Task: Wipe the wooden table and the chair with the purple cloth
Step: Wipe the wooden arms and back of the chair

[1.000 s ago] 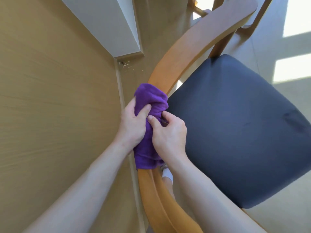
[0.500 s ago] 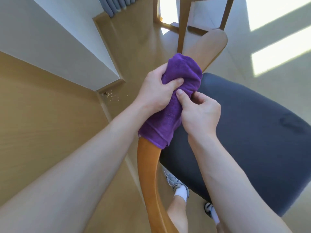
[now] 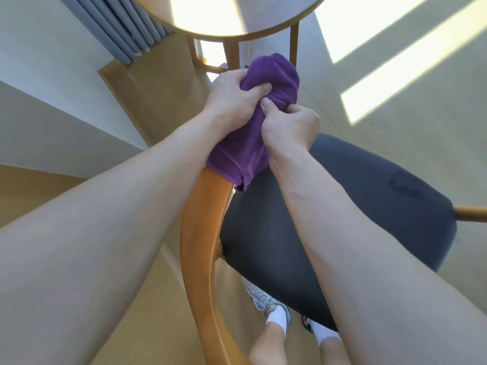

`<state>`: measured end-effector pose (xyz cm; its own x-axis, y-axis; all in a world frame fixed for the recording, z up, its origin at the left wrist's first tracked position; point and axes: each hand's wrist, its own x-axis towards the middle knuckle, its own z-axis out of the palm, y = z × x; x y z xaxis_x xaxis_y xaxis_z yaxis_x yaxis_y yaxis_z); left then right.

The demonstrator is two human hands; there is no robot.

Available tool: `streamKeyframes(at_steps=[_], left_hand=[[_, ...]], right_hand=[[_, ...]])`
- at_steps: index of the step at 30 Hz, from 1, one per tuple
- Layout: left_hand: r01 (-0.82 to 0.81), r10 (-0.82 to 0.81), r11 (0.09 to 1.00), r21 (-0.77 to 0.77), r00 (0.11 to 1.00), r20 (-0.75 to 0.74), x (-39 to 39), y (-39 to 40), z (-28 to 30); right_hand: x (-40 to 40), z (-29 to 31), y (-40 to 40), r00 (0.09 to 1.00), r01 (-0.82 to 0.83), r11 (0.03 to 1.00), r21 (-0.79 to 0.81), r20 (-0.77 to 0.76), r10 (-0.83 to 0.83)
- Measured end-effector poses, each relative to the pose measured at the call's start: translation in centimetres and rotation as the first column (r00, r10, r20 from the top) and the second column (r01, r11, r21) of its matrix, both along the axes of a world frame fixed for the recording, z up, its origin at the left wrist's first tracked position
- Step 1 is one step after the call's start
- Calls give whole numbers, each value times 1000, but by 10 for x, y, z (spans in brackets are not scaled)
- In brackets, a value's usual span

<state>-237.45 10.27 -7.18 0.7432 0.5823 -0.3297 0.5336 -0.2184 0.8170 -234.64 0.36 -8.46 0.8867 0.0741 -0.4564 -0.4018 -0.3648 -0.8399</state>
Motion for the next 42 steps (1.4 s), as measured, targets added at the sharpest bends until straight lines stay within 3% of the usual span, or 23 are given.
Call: streamKeyframes(at_steps=[9,15,24,28,31,35,37,40,42], left_hand=[[9,-3,997,75,998,-68,-14,-3,2],[24,-15,993,113,997,-81,-58,-16,-5],[11,4,991,133,994,-107,-27,4,-21],[29,4,976,217,989,-150,-6,4,-21],[27,9,980,198,984,-178,14,8,-19],[-71,66,997,-29,987,-147,26,21,-11],[-42,41,999,-9,995,-91,9,20,-9],[26,-19,997,78,996,-91,-42,4,-12],[27,-9,988,154,993,-120,-78,-12,-17]], right_hand=[[-21,7,0,990,-60,998,-24,123,63],[-46,3,-26,957,-231,973,-16,174,230],[27,-1,-7,984,-71,996,-59,159,80],[53,-6,3,972,-62,995,-74,223,77],[74,-6,23,929,-187,974,-130,298,218],[99,-9,33,870,-373,912,-172,276,408],[106,-14,37,841,-428,878,-214,261,474],[105,-18,49,771,-427,793,-434,284,570],[96,-17,49,640,-444,677,-587,320,698]])
